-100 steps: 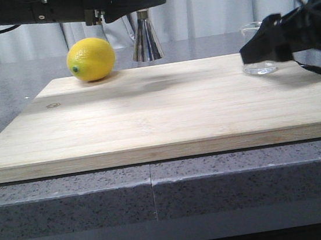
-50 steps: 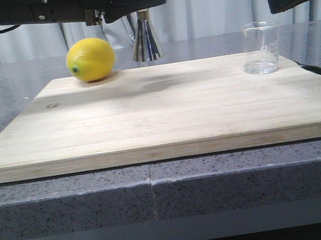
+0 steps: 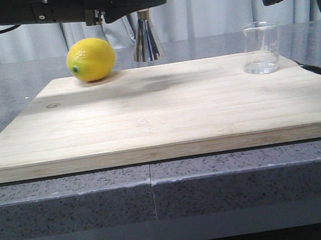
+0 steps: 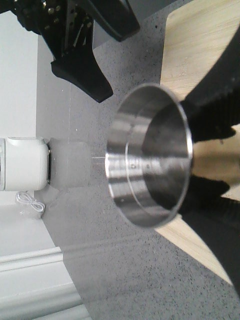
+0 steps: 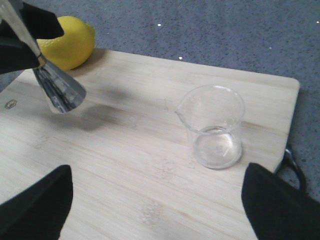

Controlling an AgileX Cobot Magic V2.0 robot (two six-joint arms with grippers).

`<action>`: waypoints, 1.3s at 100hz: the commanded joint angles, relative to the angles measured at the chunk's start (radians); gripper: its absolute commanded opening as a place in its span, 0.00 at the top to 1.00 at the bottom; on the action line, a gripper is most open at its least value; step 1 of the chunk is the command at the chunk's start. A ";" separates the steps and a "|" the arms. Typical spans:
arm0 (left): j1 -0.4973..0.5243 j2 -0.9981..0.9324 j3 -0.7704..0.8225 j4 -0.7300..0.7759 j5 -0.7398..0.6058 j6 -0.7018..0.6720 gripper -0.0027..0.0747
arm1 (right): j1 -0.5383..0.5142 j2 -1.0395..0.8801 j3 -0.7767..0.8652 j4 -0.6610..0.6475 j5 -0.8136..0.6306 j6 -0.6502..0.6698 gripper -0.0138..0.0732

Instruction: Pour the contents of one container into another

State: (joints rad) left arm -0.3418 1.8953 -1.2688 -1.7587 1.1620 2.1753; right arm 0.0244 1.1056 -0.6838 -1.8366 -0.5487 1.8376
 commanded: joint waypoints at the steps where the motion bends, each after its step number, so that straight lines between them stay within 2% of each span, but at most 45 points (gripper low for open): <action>1: -0.008 -0.059 -0.030 -0.094 0.105 -0.008 0.63 | -0.005 -0.022 -0.007 0.114 -0.052 -0.107 0.13; 21: -0.008 -0.059 -0.030 -0.094 0.105 -0.008 0.63 | -0.003 -0.033 0.051 0.472 -0.047 -0.489 0.13; 32: -0.008 -0.059 -0.030 -0.094 0.105 -0.008 0.63 | 0.001 -0.053 0.069 0.634 0.050 -0.676 0.13; 43: -0.008 -0.059 -0.030 -0.094 0.105 -0.008 0.63 | 0.043 -0.084 0.073 0.863 0.192 -0.878 0.13; 50: -0.008 -0.059 -0.030 -0.094 0.105 -0.008 0.63 | 0.099 -0.098 0.073 1.066 0.318 -1.094 0.13; 60: -0.008 -0.059 -0.030 -0.094 0.105 -0.008 0.63 | 0.190 -0.104 0.058 1.455 0.549 -1.561 0.13; 62: -0.008 -0.059 -0.030 -0.094 0.105 -0.008 0.63 | 0.204 -0.104 0.054 1.500 0.590 -1.641 0.13; 67: -0.008 -0.059 -0.030 -0.094 0.105 -0.008 0.63 | 0.222 -0.104 0.052 1.632 0.653 -1.766 0.13; 82: -0.008 -0.059 -0.030 -0.094 0.105 -0.008 0.63 | 0.227 -0.154 0.053 1.688 0.690 -1.794 0.13; 99: -0.008 -0.059 -0.030 -0.094 0.105 -0.008 0.63 | 0.220 -0.282 0.053 1.692 0.675 -1.733 0.13; 130: -0.008 -0.059 -0.030 -0.094 0.105 -0.008 0.63 | 0.075 -0.435 0.132 1.700 0.653 -1.728 0.13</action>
State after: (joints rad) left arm -0.3418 1.8953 -1.2688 -1.7587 1.1620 2.1753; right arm 0.1367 0.7120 -0.5550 -0.1382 0.1928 0.1057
